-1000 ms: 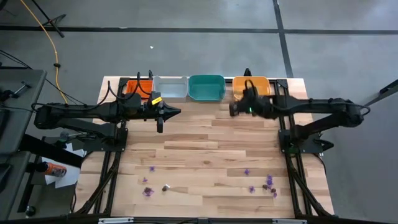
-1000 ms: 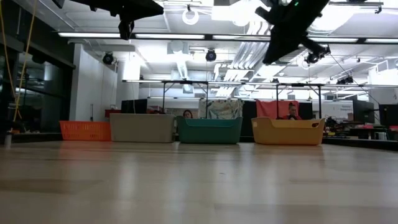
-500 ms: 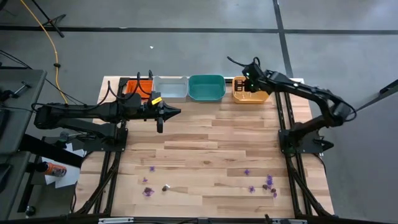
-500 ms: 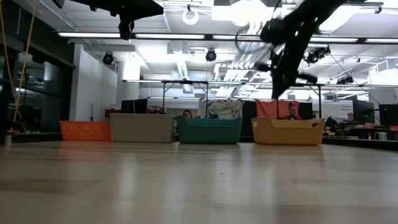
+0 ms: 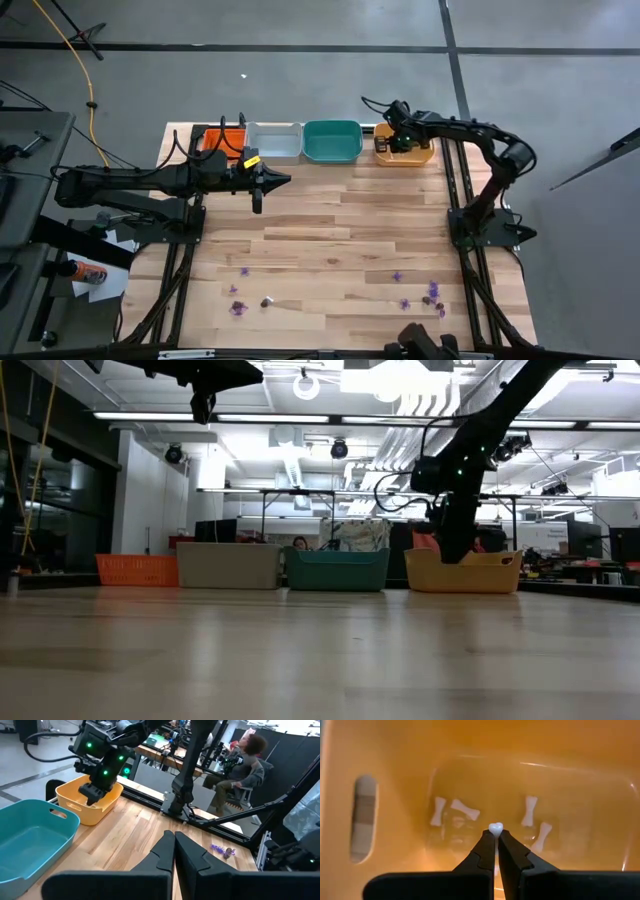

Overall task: Sort Halloween decoration
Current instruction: Put the white bone into the yellow bin

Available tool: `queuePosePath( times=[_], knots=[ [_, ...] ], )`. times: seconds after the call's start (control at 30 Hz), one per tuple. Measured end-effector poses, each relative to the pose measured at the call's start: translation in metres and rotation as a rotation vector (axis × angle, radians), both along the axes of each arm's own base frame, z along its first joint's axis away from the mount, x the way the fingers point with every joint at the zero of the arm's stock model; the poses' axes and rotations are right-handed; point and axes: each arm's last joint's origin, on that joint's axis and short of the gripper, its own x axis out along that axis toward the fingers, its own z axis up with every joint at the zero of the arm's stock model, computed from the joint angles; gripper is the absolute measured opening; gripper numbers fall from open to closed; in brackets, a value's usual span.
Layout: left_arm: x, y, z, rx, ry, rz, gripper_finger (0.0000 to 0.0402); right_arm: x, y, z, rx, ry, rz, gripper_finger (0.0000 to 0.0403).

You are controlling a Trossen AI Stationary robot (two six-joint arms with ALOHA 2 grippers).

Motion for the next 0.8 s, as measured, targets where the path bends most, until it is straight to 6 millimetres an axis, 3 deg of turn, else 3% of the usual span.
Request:
queuePosePath(
  times=[0.53, 0.67, 0.8],
  knots=[
    [0.0000, 0.0001, 0.0000, 0.000, 0.000, 0.000, 0.0000, -0.0021, -0.0036, -0.0052, -0.007, 0.028, -0.042, 0.0010],
    [0.0000, 0.0000, 0.0000, 0.000, 0.000, 0.000, 0.0000, -0.0021, -0.0035, -0.0053, -0.003, 0.021, -0.068, 0.0040],
    [0.0000, 0.0000, -0.0001, 0.000, 0.000, 0.000, 0.0000, -0.0023, -0.0030, -0.0054, 0.006, 0.018, -0.068, 0.0097]
  ],
)
